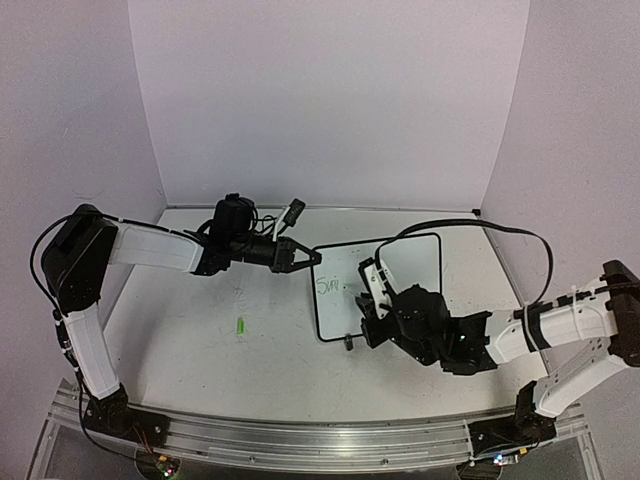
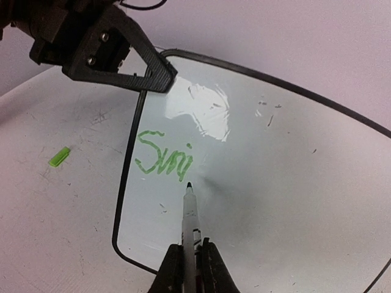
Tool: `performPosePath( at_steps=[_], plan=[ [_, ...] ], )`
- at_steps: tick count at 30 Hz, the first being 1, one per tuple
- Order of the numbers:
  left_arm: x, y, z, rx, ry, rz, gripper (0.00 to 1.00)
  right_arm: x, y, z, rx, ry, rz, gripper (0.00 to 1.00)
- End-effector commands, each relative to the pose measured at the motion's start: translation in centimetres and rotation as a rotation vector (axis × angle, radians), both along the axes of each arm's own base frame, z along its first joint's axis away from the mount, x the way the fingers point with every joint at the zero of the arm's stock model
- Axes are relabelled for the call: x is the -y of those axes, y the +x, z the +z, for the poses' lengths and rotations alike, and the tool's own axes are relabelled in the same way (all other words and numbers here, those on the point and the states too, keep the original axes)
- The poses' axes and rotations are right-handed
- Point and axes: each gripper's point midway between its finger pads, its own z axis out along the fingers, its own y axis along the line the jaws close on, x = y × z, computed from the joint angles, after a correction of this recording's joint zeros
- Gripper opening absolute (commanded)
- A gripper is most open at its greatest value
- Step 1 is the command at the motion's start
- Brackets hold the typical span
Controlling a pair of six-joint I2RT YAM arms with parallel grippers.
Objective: Write a sentence on the whiteboard
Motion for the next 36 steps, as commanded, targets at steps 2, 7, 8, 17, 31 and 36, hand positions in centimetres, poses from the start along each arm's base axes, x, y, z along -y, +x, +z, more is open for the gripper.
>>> performPosePath(
  at_steps=[2, 7, 8, 17, 31, 36],
  plan=[
    [0.1, -1.0, 0.7, -0.002, -0.001, -0.020, 0.00, -0.4, 1.8, 3.0, 0.074, 0.056, -0.043, 0.00],
    [0.0, -1.0, 0.8, 0.003, -0.002, -0.019, 0.00, -0.9, 2.4, 3.2, 0.087, 0.048, -0.056, 0.00],
    [0.0, -1.0, 0.8, 0.001, -0.002, -0.020, 0.00, -0.9, 2.5, 3.1, 0.090, 0.042, -0.058, 0.00],
    [0.0, -1.1, 1.1, 0.004, -0.006, -0.023, 0.00, -1.5, 2.9, 2.7, 0.092, 0.031, -0.060, 0.00],
    [0.0, -1.2, 1.3, 0.009, -0.010, -0.025, 0.00, -1.3, 3.4, 1.7, 0.077, 0.018, -0.076, 0.00],
    [0.0, -1.2, 1.4, 0.010, -0.010, -0.025, 0.00, -1.3, 3.5, 1.5, 0.070, 0.013, -0.079, 0.00]
  ],
)
